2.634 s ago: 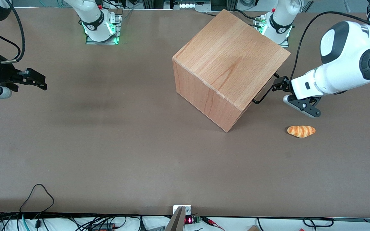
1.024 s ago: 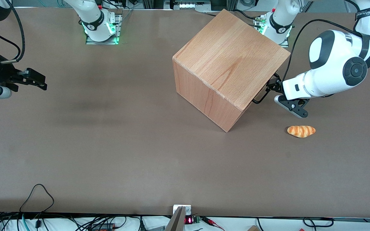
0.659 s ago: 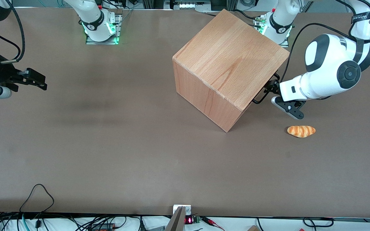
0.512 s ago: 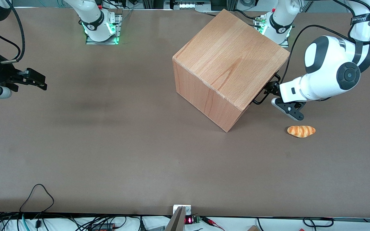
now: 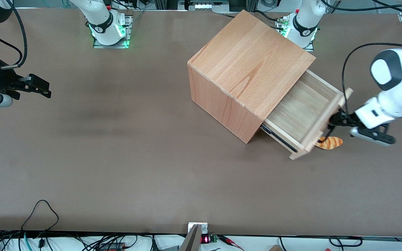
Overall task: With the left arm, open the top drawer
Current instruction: 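Pull the drawer out of the cabinet with the left gripper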
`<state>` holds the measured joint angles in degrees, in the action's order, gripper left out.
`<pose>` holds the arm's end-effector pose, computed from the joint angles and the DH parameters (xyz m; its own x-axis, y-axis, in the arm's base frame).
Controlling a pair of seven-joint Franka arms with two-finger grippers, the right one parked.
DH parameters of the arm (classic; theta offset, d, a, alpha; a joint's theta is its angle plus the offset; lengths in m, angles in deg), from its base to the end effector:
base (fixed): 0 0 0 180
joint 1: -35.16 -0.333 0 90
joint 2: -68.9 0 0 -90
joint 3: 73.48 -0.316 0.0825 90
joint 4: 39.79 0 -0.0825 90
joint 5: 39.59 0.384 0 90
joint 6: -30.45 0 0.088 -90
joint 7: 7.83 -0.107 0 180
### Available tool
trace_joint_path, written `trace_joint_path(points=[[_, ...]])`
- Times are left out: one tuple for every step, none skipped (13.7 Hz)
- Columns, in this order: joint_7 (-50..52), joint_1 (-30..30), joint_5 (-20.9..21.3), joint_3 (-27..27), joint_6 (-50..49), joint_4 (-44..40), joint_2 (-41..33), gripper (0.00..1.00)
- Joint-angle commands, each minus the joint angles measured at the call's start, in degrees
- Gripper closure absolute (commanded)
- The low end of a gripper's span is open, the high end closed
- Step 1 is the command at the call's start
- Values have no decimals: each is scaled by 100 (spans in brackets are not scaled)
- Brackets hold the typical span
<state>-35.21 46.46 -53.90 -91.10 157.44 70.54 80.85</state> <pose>0.6092 0.0515 0.3964 0.9638 -0.2243 0.1439 -0.2389 -0.9665 0.0933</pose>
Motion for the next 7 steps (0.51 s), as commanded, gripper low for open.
trace_joint_path(points=[[-154, -66, -20, -259, 256, -204, 281, 0], [-101, -75, -46, -277, 221, -327, 272, 0], [-22, -75, -46, -277, 177, -467, 255, 0], [57, -75, -46, -277, -15, -651, 255, 0], [110, -75, -55, -277, -330, -862, 255, 0], [232, -66, -37, -286, -594, -1055, 246, 0], [381, -66, -3, -286, -936, -1249, 220, 0]])
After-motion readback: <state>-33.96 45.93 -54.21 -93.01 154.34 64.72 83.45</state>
